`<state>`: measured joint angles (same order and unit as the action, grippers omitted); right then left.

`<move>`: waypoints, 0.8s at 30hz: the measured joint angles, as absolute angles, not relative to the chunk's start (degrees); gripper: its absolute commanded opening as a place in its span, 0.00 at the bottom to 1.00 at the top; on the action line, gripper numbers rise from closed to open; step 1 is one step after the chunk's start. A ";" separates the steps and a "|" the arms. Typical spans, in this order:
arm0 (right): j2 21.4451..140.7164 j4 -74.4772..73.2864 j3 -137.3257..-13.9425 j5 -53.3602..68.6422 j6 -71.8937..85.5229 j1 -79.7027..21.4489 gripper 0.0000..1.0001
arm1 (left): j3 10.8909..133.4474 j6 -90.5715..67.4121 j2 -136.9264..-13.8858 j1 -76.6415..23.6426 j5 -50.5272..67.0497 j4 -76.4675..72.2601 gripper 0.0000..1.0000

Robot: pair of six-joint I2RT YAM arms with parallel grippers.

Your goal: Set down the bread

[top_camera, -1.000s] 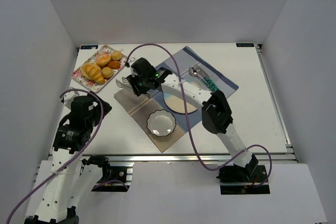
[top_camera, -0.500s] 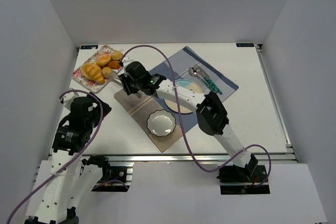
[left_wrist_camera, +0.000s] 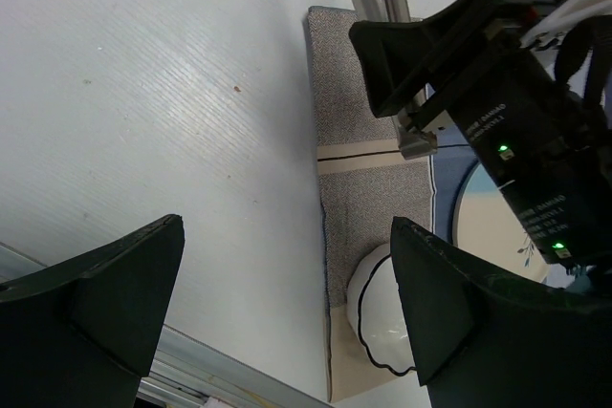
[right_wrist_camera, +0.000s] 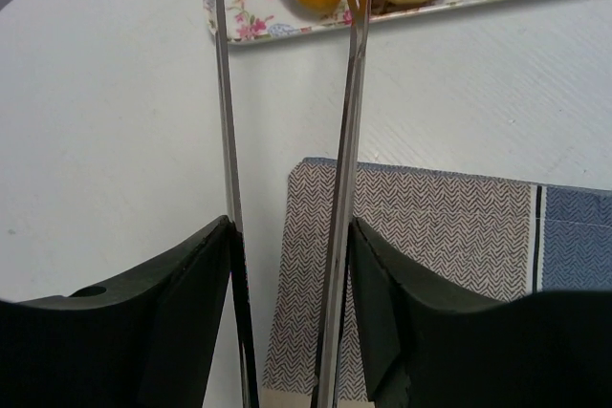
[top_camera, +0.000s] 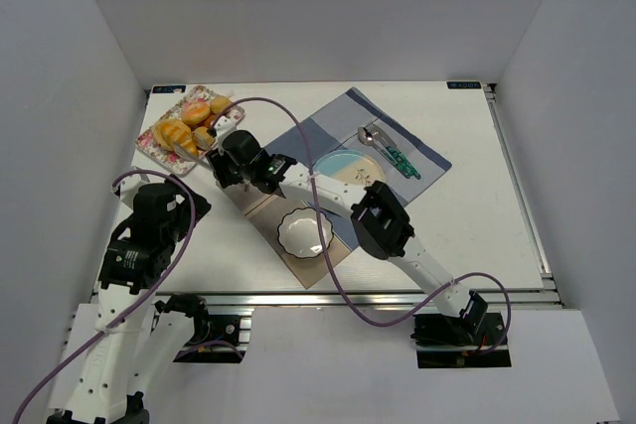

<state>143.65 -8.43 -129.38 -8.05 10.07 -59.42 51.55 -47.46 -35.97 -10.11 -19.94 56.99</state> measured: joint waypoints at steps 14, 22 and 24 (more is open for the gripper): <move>148.81 -7.44 -132.60 -9.52 8.34 -59.75 0.58 | 50.92 -47.42 -35.24 -10.11 -19.94 56.93 0.98; 151.15 -6.92 -134.63 -11.18 6.87 -60.86 0.56 | 50.11 -47.35 -35.18 -10.11 -19.94 56.75 0.98; 151.35 -6.92 -134.78 -11.92 6.70 -60.90 0.54 | 50.11 -47.24 -35.14 -10.11 -19.94 56.75 0.98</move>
